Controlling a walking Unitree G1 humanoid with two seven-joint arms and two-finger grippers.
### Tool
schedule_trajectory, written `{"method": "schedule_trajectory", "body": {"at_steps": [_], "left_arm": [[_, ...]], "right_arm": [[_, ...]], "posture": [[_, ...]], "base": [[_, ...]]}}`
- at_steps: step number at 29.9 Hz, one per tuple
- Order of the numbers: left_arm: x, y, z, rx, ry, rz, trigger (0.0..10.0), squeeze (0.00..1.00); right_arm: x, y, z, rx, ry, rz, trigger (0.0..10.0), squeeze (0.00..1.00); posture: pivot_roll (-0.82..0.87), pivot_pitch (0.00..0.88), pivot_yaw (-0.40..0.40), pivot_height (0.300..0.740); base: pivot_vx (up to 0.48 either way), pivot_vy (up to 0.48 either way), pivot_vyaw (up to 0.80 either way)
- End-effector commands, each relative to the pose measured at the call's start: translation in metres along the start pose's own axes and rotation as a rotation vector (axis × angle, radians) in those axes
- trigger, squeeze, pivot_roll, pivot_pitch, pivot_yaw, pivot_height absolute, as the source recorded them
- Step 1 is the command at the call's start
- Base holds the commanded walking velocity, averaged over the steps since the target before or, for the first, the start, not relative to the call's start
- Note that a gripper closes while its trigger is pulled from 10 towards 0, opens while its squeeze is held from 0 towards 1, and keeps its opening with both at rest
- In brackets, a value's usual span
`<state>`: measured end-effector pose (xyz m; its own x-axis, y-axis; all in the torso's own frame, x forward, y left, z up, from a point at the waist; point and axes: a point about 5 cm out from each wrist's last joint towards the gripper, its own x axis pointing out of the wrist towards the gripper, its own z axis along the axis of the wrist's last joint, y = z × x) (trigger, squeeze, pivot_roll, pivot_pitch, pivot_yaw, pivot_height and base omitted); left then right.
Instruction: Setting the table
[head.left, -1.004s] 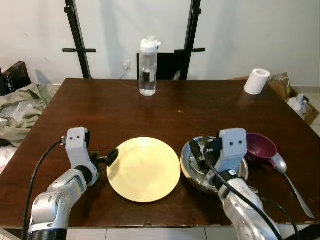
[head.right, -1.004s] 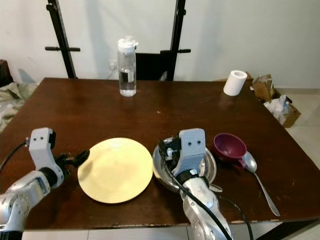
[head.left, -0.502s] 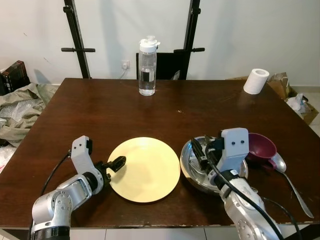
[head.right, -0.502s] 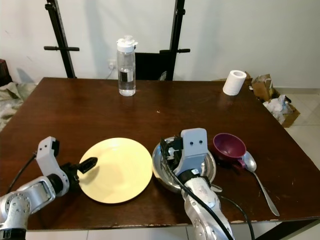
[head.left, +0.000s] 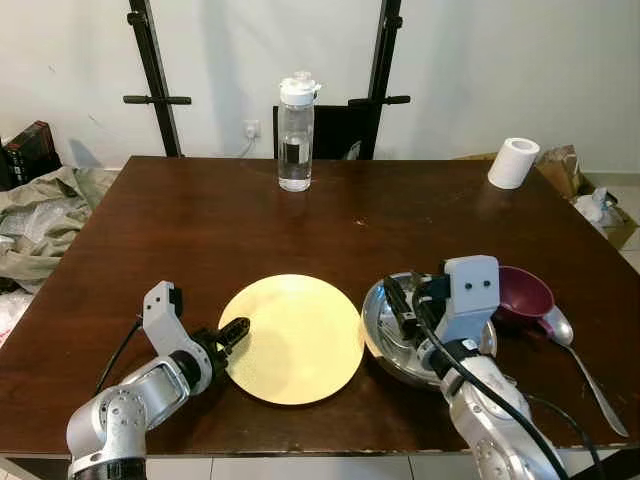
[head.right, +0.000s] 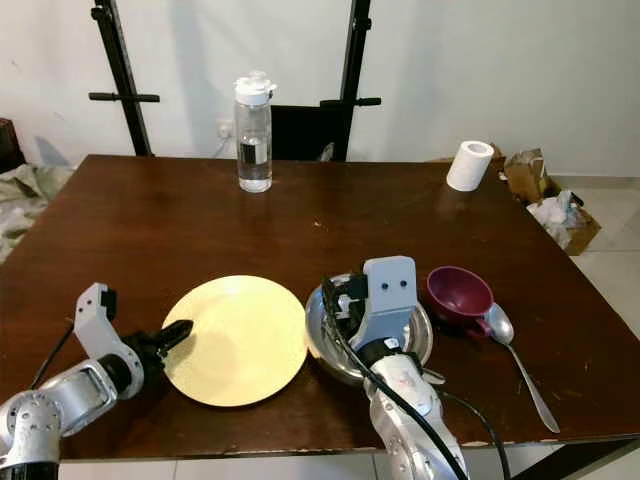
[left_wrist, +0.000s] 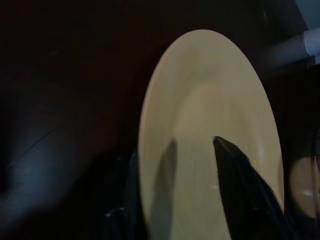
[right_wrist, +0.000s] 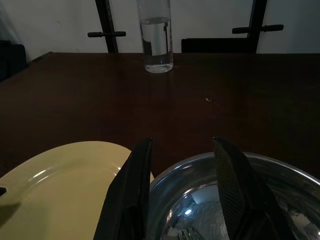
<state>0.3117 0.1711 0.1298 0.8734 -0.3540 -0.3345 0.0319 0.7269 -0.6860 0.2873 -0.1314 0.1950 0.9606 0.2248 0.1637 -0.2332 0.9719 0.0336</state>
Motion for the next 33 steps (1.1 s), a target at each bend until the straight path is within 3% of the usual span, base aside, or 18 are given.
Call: {"method": "schedule_trajectory", "body": {"at_steps": [1, 15, 23, 24, 25, 26, 27, 30, 33], "left_arm": [[-0.001, 0.011, -0.013, -0.041, 0.058, 0.046, 0.0, 0.0], [0.0, 0.011, -0.003, -0.048, 0.014, 0.051, 0.0, 0.0], [-0.002, 0.01, 0.013, -0.053, -0.058, 0.049, 0.0, 0.0], [-0.003, 0.009, 0.016, -0.063, -0.083, 0.043, 0.9, 0.0], [-0.003, 0.009, 0.016, -0.063, -0.083, 0.043, 0.9, 0.0], [-0.004, 0.008, 0.02, -0.077, -0.112, 0.033, 4.5, 0.0], [-0.005, 0.008, 0.025, -0.091, -0.145, 0.029, 10.0, 0.0], [-0.012, 0.007, 0.046, -0.123, -0.282, 0.026, 10.0, 0.0], [-0.015, 0.007, 0.056, -0.128, -0.342, 0.033, 10.0, 0.0]], "right_arm": [[-0.002, -0.002, 0.001, 0.007, 0.001, -0.007, 10.0, 0.0], [-0.001, -0.002, 0.002, 0.007, -0.003, -0.003, 10.0, 0.0], [0.0, -0.003, 0.001, 0.005, -0.002, 0.0, 10.0, 0.0], [0.0, -0.003, 0.001, 0.005, -0.002, 0.0, 10.0, 0.0], [0.0, -0.003, 0.001, 0.005, -0.002, 0.0, 10.0, 0.0], [0.0, -0.003, 0.001, 0.004, -0.002, 0.0, 10.0, 0.0], [0.0, -0.003, 0.001, 0.004, -0.002, 0.0, 10.0, 0.0], [0.0, -0.003, 0.002, 0.004, -0.002, -0.001, 10.0, 0.0], [0.0, -0.002, 0.002, 0.004, -0.002, -0.002, 10.0, 0.0]], "posture": [[0.0, 0.118, 0.048, 0.74], [0.0, 0.109, 0.049, 0.74], [0.0, 0.102, 0.045, 0.74], [0.0, 0.102, 0.045, 0.74], [0.0, 0.102, 0.045, 0.74], [0.0, 0.102, 0.045, 0.74], [0.0, 0.102, 0.045, 0.74], [0.0, 0.108, 0.044, 0.74], [0.0, 0.109, 0.046, 0.74]], "base": [[0.0, 0.0, 0.0], [0.0, 0.0, 0.0], [0.0, 0.0, 0.0], [0.0, 0.0, 0.0], [0.0, 0.0, 0.0], [0.0, 0.0, 0.0], [0.0, 0.0, 0.0], [0.0, 0.0, 0.0], [0.0, 0.0, 0.0]]}}
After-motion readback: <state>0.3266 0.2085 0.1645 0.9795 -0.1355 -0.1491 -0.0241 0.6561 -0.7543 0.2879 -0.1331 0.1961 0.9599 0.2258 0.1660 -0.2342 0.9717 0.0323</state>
